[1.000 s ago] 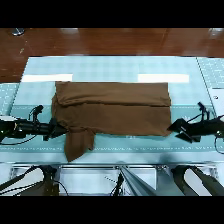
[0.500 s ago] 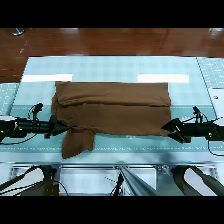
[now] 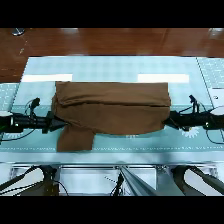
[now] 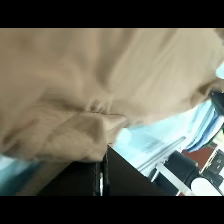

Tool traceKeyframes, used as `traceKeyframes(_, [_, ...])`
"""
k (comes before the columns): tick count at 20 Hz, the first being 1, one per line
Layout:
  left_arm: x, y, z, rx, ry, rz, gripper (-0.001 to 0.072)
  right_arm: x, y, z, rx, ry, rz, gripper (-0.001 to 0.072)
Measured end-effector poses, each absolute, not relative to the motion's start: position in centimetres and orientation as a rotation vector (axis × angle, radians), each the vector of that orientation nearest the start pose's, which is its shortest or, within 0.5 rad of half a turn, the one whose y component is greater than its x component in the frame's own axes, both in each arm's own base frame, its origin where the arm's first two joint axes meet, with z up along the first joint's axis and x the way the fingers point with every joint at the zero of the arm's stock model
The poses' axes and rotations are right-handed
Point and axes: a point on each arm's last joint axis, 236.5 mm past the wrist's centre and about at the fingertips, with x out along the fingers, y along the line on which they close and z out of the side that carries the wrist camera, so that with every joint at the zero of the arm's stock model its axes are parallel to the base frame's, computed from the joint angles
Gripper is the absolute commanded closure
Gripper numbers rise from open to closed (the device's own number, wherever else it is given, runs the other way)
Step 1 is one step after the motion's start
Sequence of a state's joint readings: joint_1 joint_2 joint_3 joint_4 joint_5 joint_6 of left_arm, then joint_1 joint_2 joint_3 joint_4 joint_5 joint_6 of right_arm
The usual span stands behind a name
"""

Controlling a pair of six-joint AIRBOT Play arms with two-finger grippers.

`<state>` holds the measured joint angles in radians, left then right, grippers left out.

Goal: Fold the shirts.

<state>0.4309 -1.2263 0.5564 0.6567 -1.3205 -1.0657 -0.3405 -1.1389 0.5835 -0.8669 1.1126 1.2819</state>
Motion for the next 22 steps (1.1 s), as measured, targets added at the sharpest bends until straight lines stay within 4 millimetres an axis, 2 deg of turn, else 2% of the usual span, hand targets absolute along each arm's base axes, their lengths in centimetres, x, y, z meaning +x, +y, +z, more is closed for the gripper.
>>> traceKeyframes(5, [30.2,-6.6,-2.1,-0.899,1.310,-0.448,0.0682,31.6,3.9,-2.8,0.707,1.298,0.205,0.0688])
traceKeyframes(9, [34.9,-6.5,0.0,-0.850,1.266,-0.451,0.0682,35.0,3.4,-0.8,0.716,1.261,0.229,0.0688])
traceKeyframes(12, [39.0,-7.0,1.0,-0.832,1.255,-0.464,0.0682,37.6,2.9,-0.6,0.738,1.242,0.231,0.0688])
traceKeyframes(15, [43.1,-7.5,1.2,-0.838,1.263,-0.472,0.0682,40.2,2.6,-1.2,0.758,1.235,0.234,0.0687])
traceKeyframes(20, [47.6,-7.7,-0.8,-0.875,1.307,-0.458,0.0681,44.2,2.8,-3.3,0.759,1.231,0.230,0.0687])
traceKeyframes(21, [48.1,-7.7,-1.3,-0.881,1.311,-0.454,0.0666,45.0,2.8,-3.7,0.767,1.226,0.224,0.0681])
traceKeyframes(22, [48.7,-7.6,-1.8,-0.884,1.309,-0.444,0.0426,45.6,2.8,-4.2,0.771,1.226,0.219,0.0510])
